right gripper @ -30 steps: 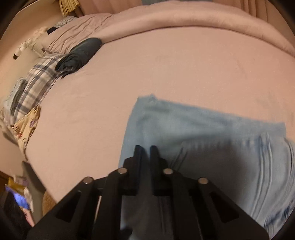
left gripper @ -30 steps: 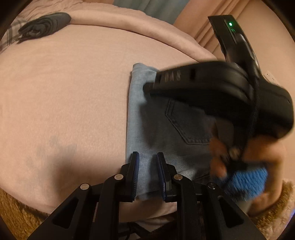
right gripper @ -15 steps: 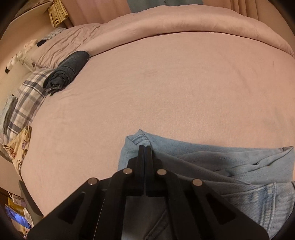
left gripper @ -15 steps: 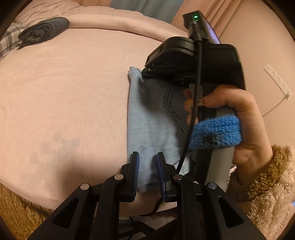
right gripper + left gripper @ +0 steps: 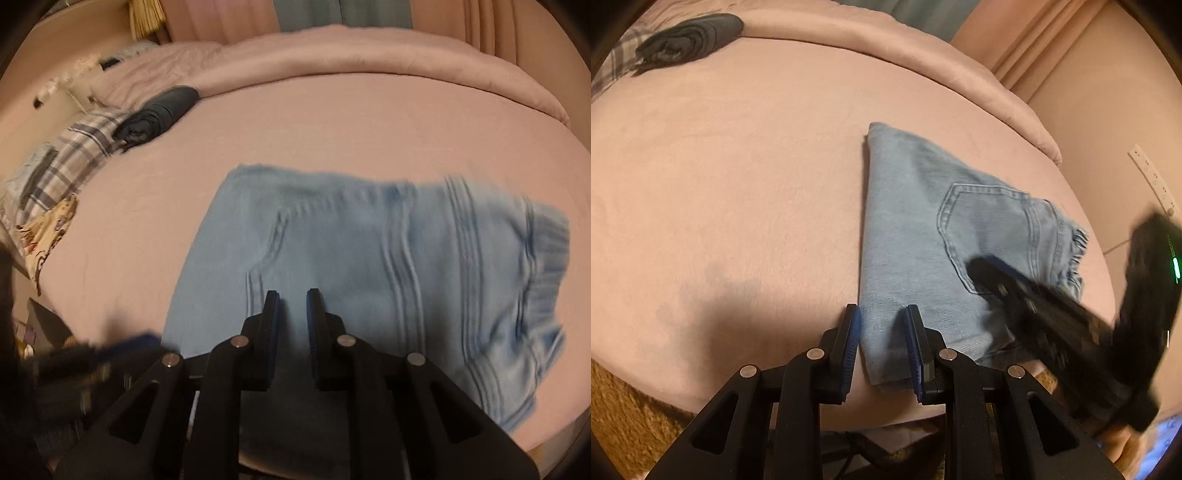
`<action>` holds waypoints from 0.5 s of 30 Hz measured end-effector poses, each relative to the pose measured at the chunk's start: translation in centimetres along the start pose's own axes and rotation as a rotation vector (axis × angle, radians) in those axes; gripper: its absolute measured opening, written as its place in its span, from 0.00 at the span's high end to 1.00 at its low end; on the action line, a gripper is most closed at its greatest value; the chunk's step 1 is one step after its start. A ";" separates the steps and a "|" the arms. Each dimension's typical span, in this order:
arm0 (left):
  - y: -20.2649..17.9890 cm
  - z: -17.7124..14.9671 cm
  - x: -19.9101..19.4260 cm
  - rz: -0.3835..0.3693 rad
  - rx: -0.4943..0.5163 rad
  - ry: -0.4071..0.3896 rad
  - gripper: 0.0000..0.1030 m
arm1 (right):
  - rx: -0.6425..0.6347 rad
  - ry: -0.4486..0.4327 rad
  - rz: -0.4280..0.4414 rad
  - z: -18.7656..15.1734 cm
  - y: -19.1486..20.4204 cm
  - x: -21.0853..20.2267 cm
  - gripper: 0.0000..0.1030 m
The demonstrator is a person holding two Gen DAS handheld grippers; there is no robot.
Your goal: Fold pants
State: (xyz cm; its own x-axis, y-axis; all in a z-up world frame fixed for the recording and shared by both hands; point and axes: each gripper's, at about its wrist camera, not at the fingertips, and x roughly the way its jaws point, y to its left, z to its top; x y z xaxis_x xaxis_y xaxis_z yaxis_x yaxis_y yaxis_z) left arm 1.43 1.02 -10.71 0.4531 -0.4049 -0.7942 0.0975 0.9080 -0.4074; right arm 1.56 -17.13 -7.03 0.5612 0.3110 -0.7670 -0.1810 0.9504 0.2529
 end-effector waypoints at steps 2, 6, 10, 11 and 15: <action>0.1 0.0 0.0 -0.001 0.003 0.006 0.78 | -0.001 -0.029 0.000 -1.2 -0.3 -0.8 0.89; 0.3 -0.1 -0.4 -0.001 -0.002 0.011 0.78 | 0.051 -0.019 0.025 -1.6 -1.0 -1.6 0.90; 0.2 -0.3 -0.5 0.011 0.007 0.007 0.78 | 0.061 -0.018 0.031 -2.2 -1.1 -2.0 0.90; 0.2 -0.3 -0.4 0.011 0.009 0.006 0.78 | 0.066 -0.018 0.033 -2.3 -1.2 -2.1 0.90; 0.4 0.0 -0.3 0.000 0.003 0.018 0.78 | 0.098 -0.022 0.058 -2.7 -1.5 -2.3 0.92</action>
State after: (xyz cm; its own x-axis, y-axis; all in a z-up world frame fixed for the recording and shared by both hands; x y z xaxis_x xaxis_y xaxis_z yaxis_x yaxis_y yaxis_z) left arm 1.33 1.48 -10.61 0.4367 -0.4067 -0.8024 0.1005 0.9085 -0.4057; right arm -1.69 -19.27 -7.22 0.5696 0.3645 -0.7367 -0.1343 0.9255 0.3540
